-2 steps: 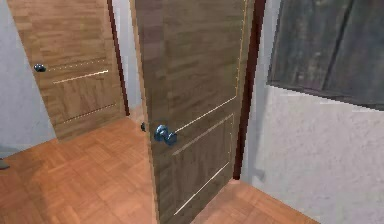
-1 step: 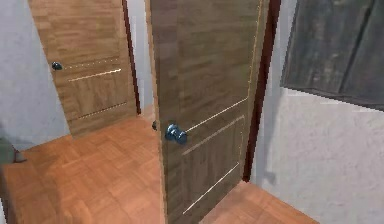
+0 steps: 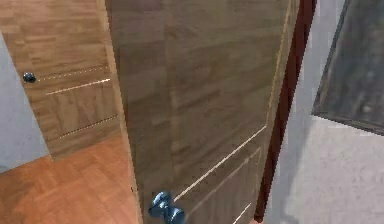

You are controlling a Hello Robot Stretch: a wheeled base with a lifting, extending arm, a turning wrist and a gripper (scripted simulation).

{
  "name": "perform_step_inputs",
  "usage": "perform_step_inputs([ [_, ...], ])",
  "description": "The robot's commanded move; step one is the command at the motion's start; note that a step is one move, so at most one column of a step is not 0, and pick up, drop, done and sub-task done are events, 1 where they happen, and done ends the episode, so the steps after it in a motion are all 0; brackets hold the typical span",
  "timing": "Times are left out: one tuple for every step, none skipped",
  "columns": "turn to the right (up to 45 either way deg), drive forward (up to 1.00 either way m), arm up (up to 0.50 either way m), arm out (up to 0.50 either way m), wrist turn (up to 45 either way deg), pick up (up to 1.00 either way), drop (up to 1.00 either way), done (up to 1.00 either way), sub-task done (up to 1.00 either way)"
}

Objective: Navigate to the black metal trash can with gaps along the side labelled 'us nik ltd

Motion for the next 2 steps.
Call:
perform_step_inputs([
  [-42.0,0.00,0.00,0.00,0.0,0.00,0.00,0.00,0.00],
  [0.0,0.60,0.00,0.00,0.0,0.00,0.00,0.00,0.00],
])
